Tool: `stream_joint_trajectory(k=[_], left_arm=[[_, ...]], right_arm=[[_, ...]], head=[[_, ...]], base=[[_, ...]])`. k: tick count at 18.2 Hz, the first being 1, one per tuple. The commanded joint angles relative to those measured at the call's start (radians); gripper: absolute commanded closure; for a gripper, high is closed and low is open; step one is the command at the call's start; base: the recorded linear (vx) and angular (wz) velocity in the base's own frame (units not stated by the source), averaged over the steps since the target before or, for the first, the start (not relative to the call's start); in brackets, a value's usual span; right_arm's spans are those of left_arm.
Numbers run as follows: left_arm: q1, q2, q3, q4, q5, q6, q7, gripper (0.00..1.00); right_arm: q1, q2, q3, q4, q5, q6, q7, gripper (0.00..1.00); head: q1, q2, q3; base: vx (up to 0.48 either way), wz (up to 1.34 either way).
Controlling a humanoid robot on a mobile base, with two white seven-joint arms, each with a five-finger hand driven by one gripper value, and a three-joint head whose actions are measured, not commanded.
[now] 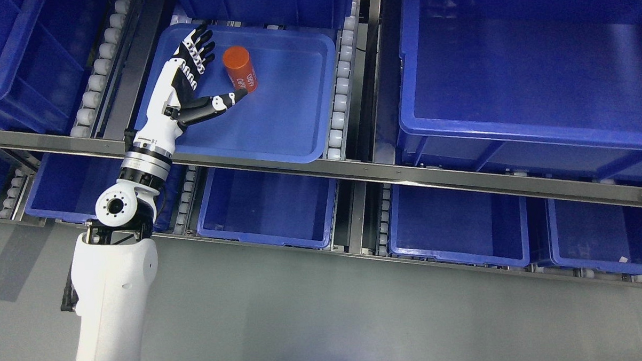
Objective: Grab orange capacitor from left shelf to right desk
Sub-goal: 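Reach the left hand toward the orange capacitor in the blue bin, then close the left hand fingers around the orange capacitor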
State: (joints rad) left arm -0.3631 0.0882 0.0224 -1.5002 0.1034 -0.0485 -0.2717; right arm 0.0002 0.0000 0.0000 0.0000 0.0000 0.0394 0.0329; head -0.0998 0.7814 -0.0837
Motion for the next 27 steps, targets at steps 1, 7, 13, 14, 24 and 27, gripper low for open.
stream_joint_trajectory(k=[1, 7, 13, 14, 24, 27], left_arm=[[-0.112, 0.03, -0.073, 0.265, -0.048, 0.003, 0.008, 0.02], [-0.158, 0.012, -0.148, 0.348, -0.064, 0.009, 0.002, 0.05], [-0.198, 0.013, -0.162, 0.405, -0.071, 0.004, 0.002, 0.09], [-0.209, 0.016, -0.159, 0.41, -0.073, 0.003, 0.002, 0.11], [-0.214, -0.022, -0.114, 0.411, -0.073, -0.073, -0.001, 0.66], [-0.211, -0.038, -0.096, 0.411, -0.071, -0.117, -0.001, 0.9]], right_arm=[[0.034, -0.017, -0.012, -0.023, 0.0, 0.0, -0.002, 0.0], [0.034, -0.017, -0.012, -0.023, 0.0, 0.0, -0.002, 0.0], [0.034, -0.017, -0.012, -0.023, 0.0, 0.0, -0.001, 0.0], [0.034, -0.017, -0.012, -0.023, 0.0, 0.0, -0.002, 0.0], [0.034, -0.017, -0.012, -0.023, 0.0, 0.0, -0.002, 0.0], [0.034, -0.017, -0.011, -0.023, 0.0, 0.0, -0.002, 0.0]], head=[[0.0, 0.0, 0.0], [0.0, 0.0, 0.0], [0.0, 0.0, 0.0], [0.0, 0.0, 0.0], [0.0, 0.0, 0.0], [0.0, 0.0, 0.0]], base=[[0.0, 0.0], [0.0, 0.0], [0.0, 0.0], [0.0, 0.0], [0.0, 0.0], [0.0, 0.0]])
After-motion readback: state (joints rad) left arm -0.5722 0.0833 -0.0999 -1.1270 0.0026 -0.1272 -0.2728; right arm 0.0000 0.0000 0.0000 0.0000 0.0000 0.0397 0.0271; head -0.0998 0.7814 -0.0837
